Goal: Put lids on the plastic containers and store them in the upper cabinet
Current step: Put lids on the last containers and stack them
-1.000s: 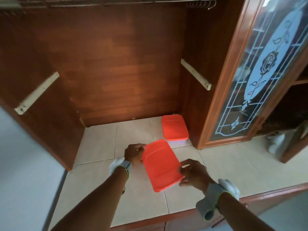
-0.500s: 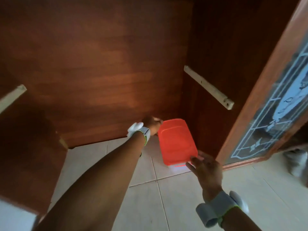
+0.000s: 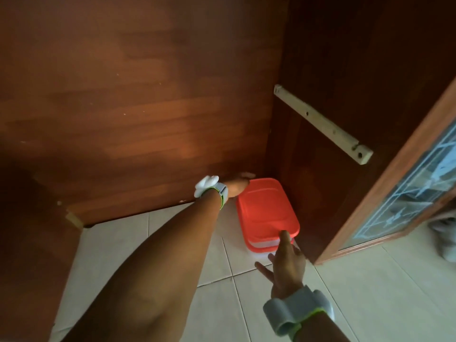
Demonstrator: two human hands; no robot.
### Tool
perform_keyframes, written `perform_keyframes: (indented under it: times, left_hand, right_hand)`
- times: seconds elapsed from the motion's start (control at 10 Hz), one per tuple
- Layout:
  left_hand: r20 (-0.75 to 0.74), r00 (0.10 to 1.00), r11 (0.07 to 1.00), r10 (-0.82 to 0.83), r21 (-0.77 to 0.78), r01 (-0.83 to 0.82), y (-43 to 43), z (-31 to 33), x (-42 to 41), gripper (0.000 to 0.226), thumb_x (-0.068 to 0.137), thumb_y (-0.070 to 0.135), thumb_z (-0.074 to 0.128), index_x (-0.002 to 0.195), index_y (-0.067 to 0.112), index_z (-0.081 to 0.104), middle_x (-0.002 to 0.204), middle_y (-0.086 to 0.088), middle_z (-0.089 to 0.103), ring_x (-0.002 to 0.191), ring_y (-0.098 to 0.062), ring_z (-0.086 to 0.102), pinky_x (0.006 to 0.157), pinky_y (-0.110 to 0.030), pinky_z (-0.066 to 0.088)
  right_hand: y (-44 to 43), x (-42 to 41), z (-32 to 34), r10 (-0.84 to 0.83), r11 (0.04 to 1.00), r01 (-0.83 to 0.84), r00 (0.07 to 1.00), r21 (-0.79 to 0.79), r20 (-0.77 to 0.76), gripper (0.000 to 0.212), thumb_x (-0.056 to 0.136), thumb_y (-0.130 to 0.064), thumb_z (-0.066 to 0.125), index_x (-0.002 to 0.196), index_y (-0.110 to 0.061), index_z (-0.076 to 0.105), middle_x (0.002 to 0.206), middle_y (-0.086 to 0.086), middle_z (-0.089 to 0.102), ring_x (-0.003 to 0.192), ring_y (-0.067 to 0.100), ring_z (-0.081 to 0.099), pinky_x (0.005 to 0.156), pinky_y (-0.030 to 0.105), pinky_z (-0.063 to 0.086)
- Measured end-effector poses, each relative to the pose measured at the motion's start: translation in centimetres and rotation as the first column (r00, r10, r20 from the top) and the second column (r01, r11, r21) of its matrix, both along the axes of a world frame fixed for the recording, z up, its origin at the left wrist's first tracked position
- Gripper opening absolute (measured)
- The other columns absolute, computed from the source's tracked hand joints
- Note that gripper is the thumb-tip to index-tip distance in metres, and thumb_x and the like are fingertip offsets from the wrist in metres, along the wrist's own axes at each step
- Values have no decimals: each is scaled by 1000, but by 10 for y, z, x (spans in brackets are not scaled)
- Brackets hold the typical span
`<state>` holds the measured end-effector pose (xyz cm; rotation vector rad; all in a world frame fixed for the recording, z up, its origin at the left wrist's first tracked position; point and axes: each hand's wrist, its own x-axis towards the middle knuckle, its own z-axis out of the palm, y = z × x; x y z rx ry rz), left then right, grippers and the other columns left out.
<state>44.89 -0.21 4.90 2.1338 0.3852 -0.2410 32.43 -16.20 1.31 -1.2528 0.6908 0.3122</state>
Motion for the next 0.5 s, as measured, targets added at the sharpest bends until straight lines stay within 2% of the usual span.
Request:
perform_keyframes:
  times: [0.1, 0.2, 0.3, 0.4, 0.5]
  left_hand:
    - [-1, 1000, 1000, 11, -11, -11, 2, -6, -9, 36, 103, 13, 40, 133, 8, 60, 139, -12, 58, 130, -31, 52, 112, -41, 38]
    - [22, 991, 990, 135, 25, -136, 22, 2, -45, 32, 102, 21, 45, 121, 5, 65, 126, -20, 64, 118, -34, 59, 96, -36, 45]
    - [-55, 964, 965, 259, 68, -255, 50, 5, -90, 30, 101, 34, 44, 120, 19, 61, 119, -11, 61, 107, -28, 57, 79, -38, 49]
    - [-202, 924, 931, 324, -108, -350, 56, 12, -141, 23, 97, 36, 43, 118, 31, 51, 113, 1, 51, 106, -25, 51, 80, -38, 43]
    - [-354, 870, 871, 343, -228, -435, 55, 9, -192, 43, 61, 39, 51, 100, 23, 46, 101, -8, 58, 89, -25, 55, 85, -39, 41]
  right_hand:
    - [1, 6, 2, 61, 996, -61, 998, -67, 0, 55, 88, -49, 51, 128, -12, 55, 128, 14, 54, 108, 31, 55, 69, 46, 60]
    - [-2, 20, 6, 264, 951, -262, 964, -166, -14, 52, 93, -50, 48, 130, -14, 52, 127, 11, 54, 114, 35, 55, 73, 49, 58]
    - [7, 26, 13, 436, 876, -424, 900, -229, 6, 56, 97, -47, 42, 136, -7, 47, 127, 17, 55, 119, 42, 55, 83, 53, 54]
    - [23, 33, 25, 516, 815, -485, 856, -318, 16, 74, 96, -59, 31, 133, 2, 50, 132, 24, 56, 121, 43, 54, 101, 53, 46]
    - [40, 31, 28, 583, 729, -486, 810, -483, 64, 113, 72, -84, 16, 128, 7, 53, 129, 29, 56, 119, 44, 54, 100, 47, 46]
